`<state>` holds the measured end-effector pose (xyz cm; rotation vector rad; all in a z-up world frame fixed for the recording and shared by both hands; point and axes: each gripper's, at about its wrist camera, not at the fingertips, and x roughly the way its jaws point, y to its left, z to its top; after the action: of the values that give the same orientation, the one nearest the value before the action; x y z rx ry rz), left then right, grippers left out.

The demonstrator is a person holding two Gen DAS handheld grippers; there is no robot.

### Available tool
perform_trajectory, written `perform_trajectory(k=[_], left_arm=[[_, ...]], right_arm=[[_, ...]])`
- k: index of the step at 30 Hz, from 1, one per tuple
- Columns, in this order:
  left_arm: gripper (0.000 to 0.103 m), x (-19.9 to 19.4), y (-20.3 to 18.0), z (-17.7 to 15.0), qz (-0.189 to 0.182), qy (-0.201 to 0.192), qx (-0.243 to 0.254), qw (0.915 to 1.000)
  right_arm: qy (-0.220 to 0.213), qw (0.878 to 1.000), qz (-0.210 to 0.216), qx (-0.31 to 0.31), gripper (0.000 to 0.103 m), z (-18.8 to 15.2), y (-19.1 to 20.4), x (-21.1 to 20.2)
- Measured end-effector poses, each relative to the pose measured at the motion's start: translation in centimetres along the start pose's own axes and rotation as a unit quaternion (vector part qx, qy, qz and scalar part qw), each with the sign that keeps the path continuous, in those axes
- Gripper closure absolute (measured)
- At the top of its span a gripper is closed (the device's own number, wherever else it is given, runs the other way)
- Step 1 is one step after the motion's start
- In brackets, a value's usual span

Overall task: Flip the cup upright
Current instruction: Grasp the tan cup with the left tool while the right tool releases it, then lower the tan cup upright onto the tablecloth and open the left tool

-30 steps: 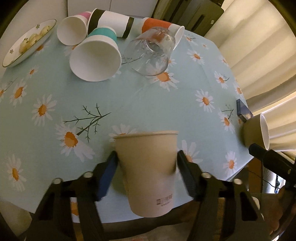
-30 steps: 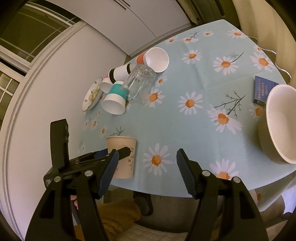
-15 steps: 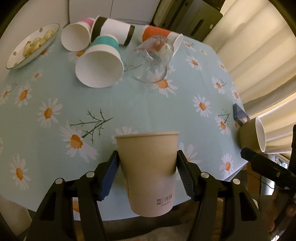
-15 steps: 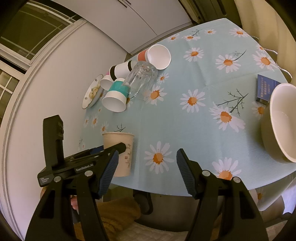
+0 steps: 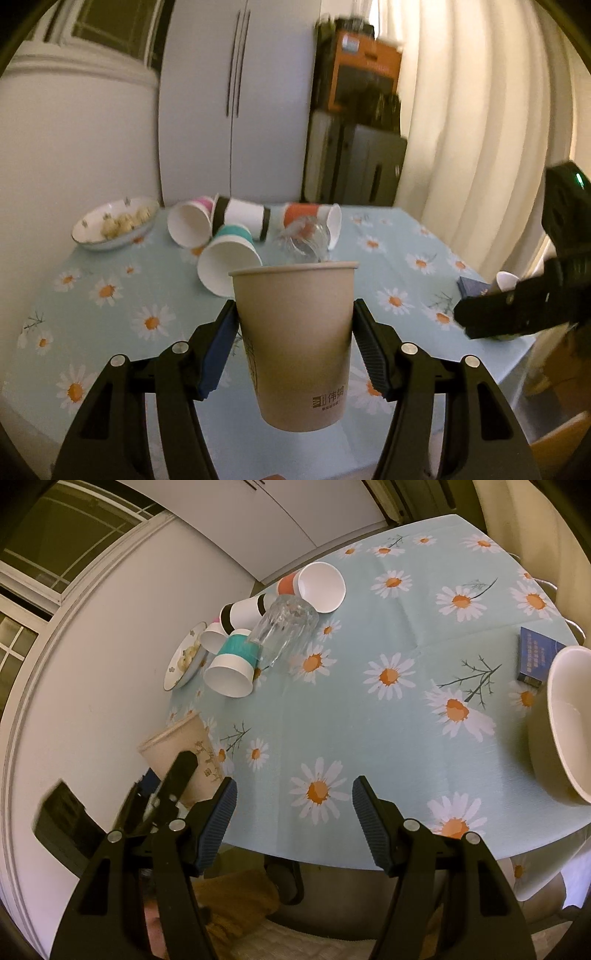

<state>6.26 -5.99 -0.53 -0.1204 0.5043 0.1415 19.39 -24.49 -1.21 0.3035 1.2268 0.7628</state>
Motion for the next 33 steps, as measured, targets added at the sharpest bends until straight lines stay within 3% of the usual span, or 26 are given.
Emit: perform_trajectory(k=[5,9,16,33], left_arm=[[0.043,-0.1,-0.1,-1.6,0.014,-0.063,-0.001,0.9979],[0.043,0.2,-0.3,-2.7,0.035,-0.079,0.009,0.9962],[0.043,0.5,0.0,-4.7,0.071,-0.085,0.026,0.9935],[0.042,-1.1,-0.1,-6.9,0.055,-0.072,0.035,0.9953]], right_arm=[[-0.002,1.000,-0.001,-0.003,0.038,-0.1,-0.1,0.2],[0.000,1.000,-0.002,-0.004,0.038,0.0,-0.1,0.4],[0.006,1.000,-0.006,-0.005,0.038,-0.1,-0.2,0.5],[0.021,0.999,-0.013,-0.021,0.038,-0.8,0.7,1.6]])
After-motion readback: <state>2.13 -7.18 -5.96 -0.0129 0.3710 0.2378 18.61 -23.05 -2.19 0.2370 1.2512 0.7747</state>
